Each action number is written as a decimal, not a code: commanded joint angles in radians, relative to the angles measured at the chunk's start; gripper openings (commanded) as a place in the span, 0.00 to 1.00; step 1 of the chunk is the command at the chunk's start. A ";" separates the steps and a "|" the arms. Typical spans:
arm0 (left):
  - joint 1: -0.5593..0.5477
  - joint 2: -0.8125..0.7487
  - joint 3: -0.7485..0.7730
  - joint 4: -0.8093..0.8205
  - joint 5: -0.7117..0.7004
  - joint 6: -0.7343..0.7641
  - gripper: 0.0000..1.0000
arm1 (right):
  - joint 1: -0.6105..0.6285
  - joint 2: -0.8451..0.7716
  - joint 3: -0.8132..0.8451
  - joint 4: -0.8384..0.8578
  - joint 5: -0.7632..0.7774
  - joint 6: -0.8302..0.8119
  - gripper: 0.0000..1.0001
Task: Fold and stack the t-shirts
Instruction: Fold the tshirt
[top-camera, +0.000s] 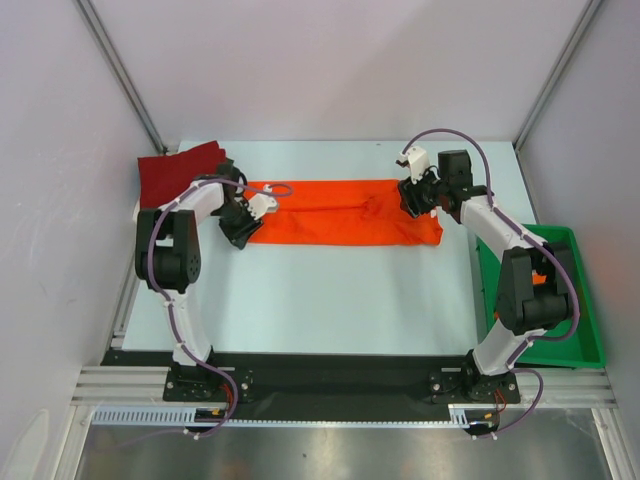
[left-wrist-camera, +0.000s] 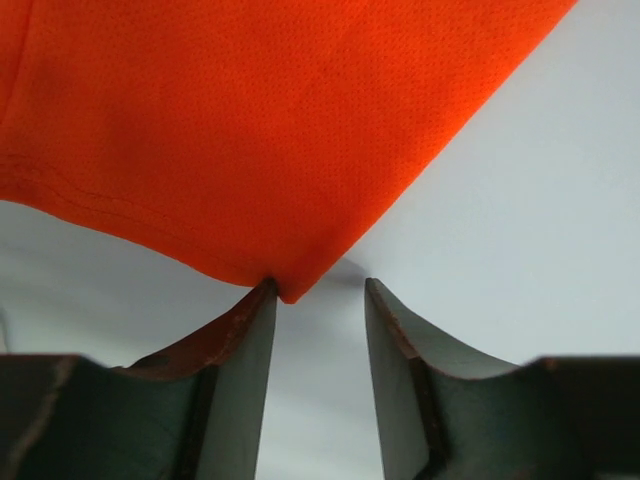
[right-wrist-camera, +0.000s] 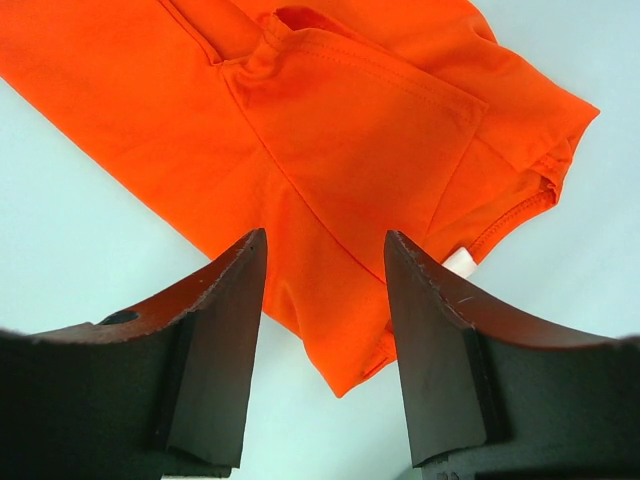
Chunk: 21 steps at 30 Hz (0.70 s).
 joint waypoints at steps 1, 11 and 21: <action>-0.004 0.015 0.030 0.025 -0.016 0.024 0.45 | 0.004 -0.032 -0.002 0.026 0.005 -0.013 0.56; -0.012 0.029 -0.007 0.054 -0.024 0.018 0.33 | 0.006 -0.032 -0.025 0.024 0.008 -0.026 0.56; -0.021 -0.008 -0.079 0.069 -0.055 -0.005 0.00 | -0.104 0.052 0.042 0.086 0.027 0.257 0.56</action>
